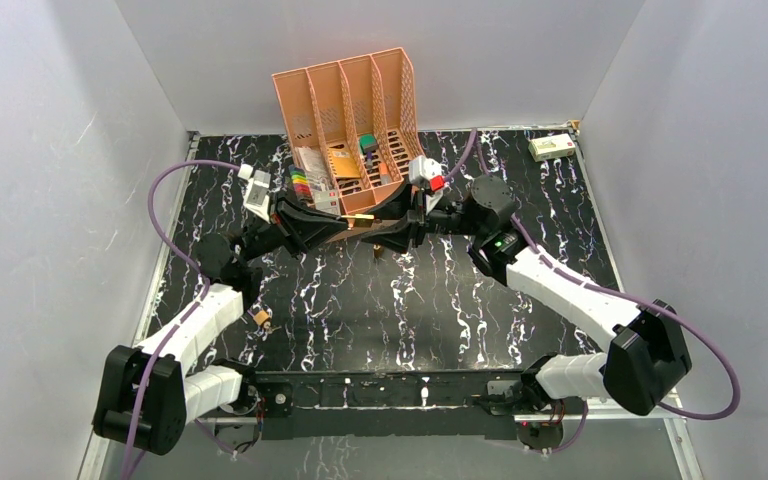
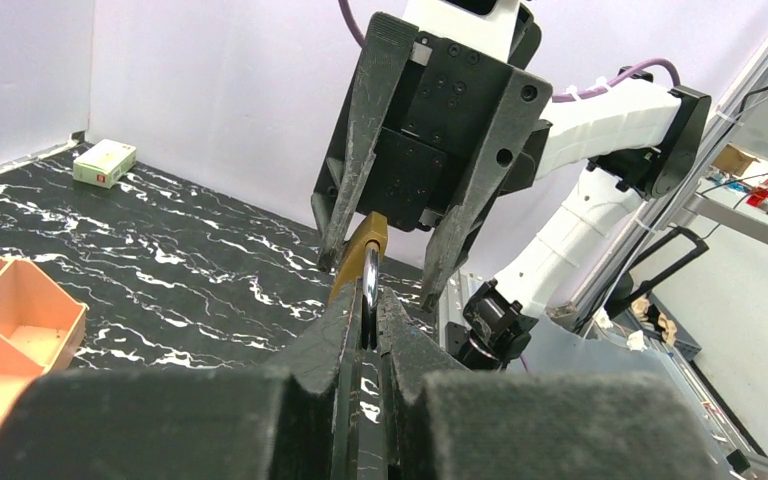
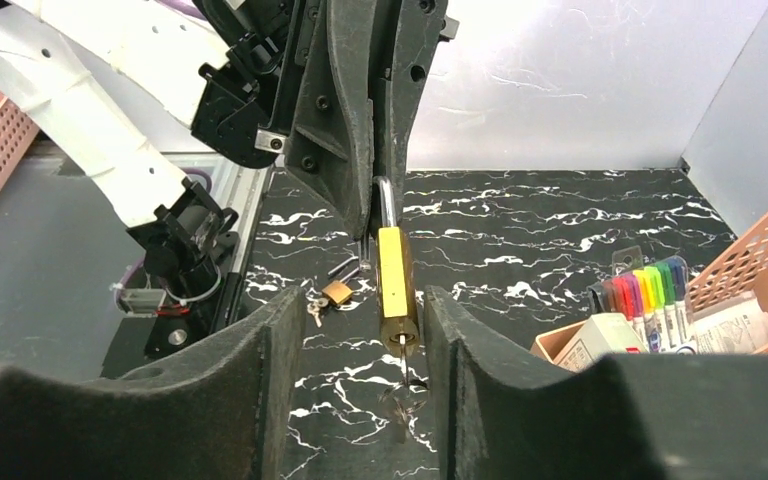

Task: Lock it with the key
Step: Lock the lock.

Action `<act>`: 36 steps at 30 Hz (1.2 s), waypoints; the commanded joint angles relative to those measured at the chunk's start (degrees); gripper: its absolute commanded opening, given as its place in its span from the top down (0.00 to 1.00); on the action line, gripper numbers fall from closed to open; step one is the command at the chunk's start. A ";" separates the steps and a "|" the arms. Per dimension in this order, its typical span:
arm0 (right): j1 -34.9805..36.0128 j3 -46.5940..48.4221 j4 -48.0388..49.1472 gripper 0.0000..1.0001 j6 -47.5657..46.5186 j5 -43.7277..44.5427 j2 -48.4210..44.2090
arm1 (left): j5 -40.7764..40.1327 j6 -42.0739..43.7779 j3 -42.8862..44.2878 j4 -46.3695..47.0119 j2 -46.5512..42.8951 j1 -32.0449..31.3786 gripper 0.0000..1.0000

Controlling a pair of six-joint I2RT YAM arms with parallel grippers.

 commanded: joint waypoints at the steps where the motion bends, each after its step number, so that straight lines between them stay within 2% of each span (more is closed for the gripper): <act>1: -0.21 3.67 3.98 0.50 1.66 -1.45 1.10 | -1.36 0.85 -0.14 5.05 -1.59 -0.37 1.00; 3: -0.22 4.76 2.17 0.59 1.62 -2.03 1.83 | -1.37 0.92 -0.20 5.13 -1.61 -0.27 1.00; 4: -0.28 5.53 0.73 0.68 1.60 -2.40 2.26 | -1.45 0.99 -0.23 5.14 -1.67 -0.27 1.00; 5: -0.23 6.49 -1.20 0.91 1.47 -2.72 2.74 | -1.60 1.07 -0.32 5.18 -1.69 -0.22 1.00; 6: -0.24 7.78 -3.46 1.00 1.42 -3.12 3.32 | -1.55 1.19 -0.35 5.22 -1.73 -0.24 1.00; 13: -0.95 13.25 -14.16 1.00 4.15 -5.59 4.42 | -1.86 0.40 -0.63 4.90 -2.00 -0.26 1.00; 14: -1.70 13.77 -15.18 1.00 5.04 -6.69 4.46 | -1.89 -0.08 -0.48 4.35 -1.98 -0.25 0.92; 17: -4.99 14.64 -16.00 1.00 8.71 -14.05 4.91 | -0.11 -1.75 1.07 1.04 -1.98 -0.25 0.06; 18: -6.18 14.84 -16.04 1.00 9.80 -16.89 5.03 | 0.95 -2.24 1.96 -0.06 -1.94 -0.27 0.02; 23: -10.31 15.71 -18.57 1.00 11.68 -27.86 5.61 | 4.99 -5.92 4.76 -1.98 -1.98 -0.16 0.02; 26: -10.67 14.63 -16.11 1.00 14.13 -31.79 5.38 | 7.30 -8.02 5.70 -1.91 -1.32 -0.14 0.02; 29: -10.66 12.87 -9.36 1.00 19.11 -33.55 5.78 | 9.61 -11.30 6.57 0.70 0.00 -0.42 0.15; 33: -10.66 13.68 -8.69 1.00 20.25 -34.06 6.98 | 11.72 -15.94 6.94 6.22 3.53 -1.33 0.40; 36: -10.57 14.27 -7.53 1.00 21.49 -34.40 7.61 | 12.12 -20.17 6.94 12.07 6.89 -1.92 0.49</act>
